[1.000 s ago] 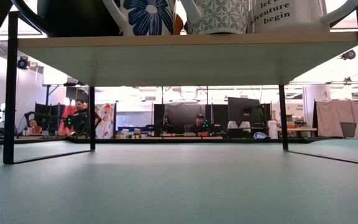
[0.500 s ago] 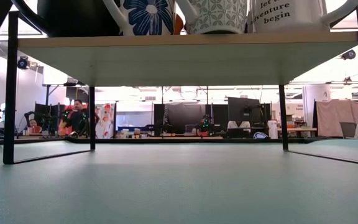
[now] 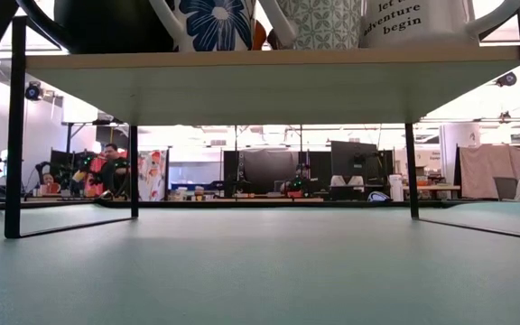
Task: Place coffee mugs
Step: Put the white patterned mug on the shelf, then return to Home Position
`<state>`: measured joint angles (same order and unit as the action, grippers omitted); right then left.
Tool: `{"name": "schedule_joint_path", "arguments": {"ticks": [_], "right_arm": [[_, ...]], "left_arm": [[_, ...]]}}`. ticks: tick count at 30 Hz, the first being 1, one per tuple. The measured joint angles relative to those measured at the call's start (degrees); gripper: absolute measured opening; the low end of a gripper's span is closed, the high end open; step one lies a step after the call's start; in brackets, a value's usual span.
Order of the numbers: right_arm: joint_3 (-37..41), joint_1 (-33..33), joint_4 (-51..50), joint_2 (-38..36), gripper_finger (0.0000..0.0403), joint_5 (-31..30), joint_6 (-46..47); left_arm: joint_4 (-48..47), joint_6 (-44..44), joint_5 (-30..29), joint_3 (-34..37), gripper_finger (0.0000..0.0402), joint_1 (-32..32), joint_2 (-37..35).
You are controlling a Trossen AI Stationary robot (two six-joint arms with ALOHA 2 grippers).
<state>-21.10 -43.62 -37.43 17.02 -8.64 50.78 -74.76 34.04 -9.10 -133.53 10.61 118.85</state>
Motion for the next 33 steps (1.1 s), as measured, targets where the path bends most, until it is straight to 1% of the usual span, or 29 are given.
{"name": "schedule_joint_path", "arguments": {"ticks": [5,15,21,27,30,33], "right_arm": [[0.0,0.0,0.0,0.0,0.0068,0.0,0.0],[0.0,0.0,0.0,0.0,0.0068,0.0,0.0],[0.0,0.0,0.0,0.0,0.0068,0.0,0.0],[0.0,0.0,0.0,0.0,0.0068,0.0,0.0],[0.0,0.0,0.0,0.0,0.0068,0.0,0.0],[0.0,0.0,0.0,0.0,0.0068,0.0,0.0]], "left_arm": [[0.3,0.0,0.1,0.0,0.0017,0.1,0.0],[1.7,0.6,0.7,-0.1,0.007,0.2,-0.7],[1.2,0.5,0.6,-0.1,0.0081,0.4,-2.1],[-2.0,-1.2,-3.3,-0.9,0.0082,0.8,-3.7],[-4.4,-1.8,-4.1,-0.9,0.0082,0.9,-4.8],[-7.7,-2.0,-6.9,-0.9,0.0082,1.3,-6.8]]}}
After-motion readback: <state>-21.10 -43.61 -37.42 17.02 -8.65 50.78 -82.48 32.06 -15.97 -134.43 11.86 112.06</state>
